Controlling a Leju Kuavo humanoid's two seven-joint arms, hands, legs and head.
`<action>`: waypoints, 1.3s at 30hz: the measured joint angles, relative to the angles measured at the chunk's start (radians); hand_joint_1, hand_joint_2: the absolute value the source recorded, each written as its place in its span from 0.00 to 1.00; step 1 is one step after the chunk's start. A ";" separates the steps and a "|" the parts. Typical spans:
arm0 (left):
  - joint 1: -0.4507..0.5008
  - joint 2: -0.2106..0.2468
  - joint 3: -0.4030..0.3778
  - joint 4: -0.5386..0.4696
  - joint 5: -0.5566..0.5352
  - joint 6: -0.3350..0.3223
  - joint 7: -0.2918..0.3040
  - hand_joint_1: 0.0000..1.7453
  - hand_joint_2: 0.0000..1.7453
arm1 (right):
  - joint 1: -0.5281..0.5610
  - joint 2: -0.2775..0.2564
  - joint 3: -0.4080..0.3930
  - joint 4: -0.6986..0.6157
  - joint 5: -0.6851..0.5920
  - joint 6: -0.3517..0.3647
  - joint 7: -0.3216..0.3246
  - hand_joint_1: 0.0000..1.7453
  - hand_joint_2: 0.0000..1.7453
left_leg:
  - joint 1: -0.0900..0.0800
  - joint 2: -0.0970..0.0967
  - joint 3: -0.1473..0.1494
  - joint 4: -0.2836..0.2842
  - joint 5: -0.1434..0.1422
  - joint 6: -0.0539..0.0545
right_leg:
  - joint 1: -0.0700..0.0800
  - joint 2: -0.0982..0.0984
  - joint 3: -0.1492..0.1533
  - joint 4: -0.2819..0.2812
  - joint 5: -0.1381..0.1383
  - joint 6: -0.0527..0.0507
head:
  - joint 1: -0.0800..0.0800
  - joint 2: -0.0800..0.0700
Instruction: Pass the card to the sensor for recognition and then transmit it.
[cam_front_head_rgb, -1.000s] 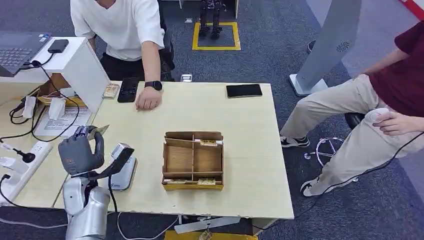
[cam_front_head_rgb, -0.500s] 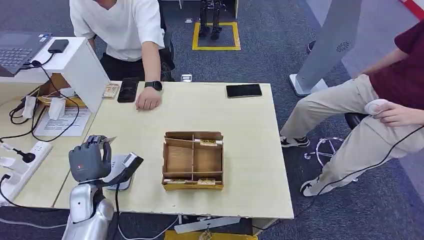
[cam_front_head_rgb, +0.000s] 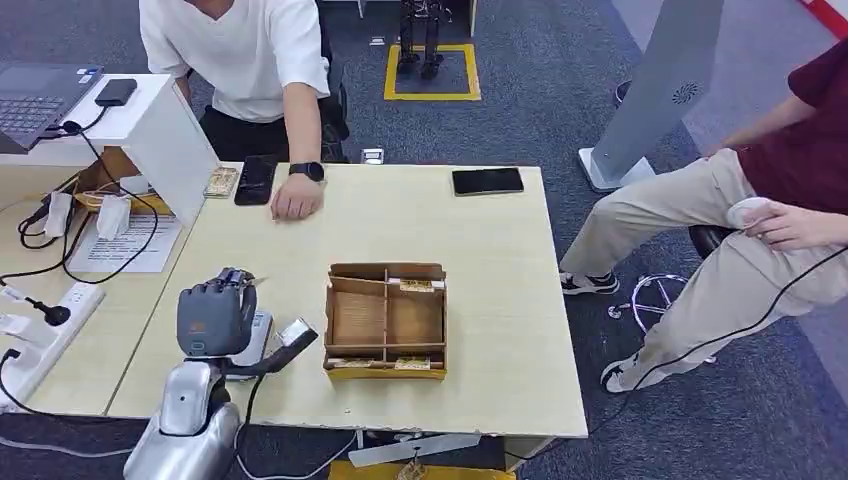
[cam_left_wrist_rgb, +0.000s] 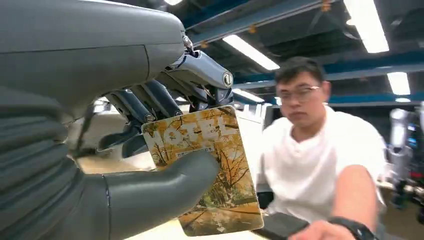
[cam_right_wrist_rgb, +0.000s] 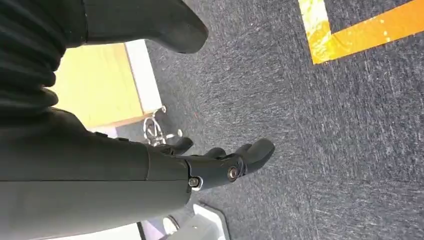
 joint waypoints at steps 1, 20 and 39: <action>-0.003 0.007 -0.012 0.005 0.000 -0.002 0.007 1.00 1.00 | 0.001 0.000 0.000 -0.002 0.000 0.000 0.000 0.00 1.00 | 0.000 0.000 0.000 0.000 0.000 0.000 | 0.000 0.000 0.000 0.000 0.000 0.000 | 0.000 0.000; -0.032 0.048 -0.105 0.070 0.006 -0.039 0.107 1.00 1.00 | 0.002 0.000 -0.003 -0.013 0.002 0.005 -0.001 0.00 1.00 | 0.000 0.000 0.000 0.000 0.000 0.000 | 0.000 0.000 0.000 0.000 0.000 0.000 | 0.000 0.000; -0.039 0.048 -0.132 0.081 -0.080 -0.089 0.197 1.00 1.00 | 0.009 0.019 -0.006 -0.045 0.001 0.020 0.000 0.00 1.00 | 0.000 0.000 0.000 0.000 0.000 0.000 | 0.000 0.000 0.000 0.000 0.000 0.000 | 0.000 0.000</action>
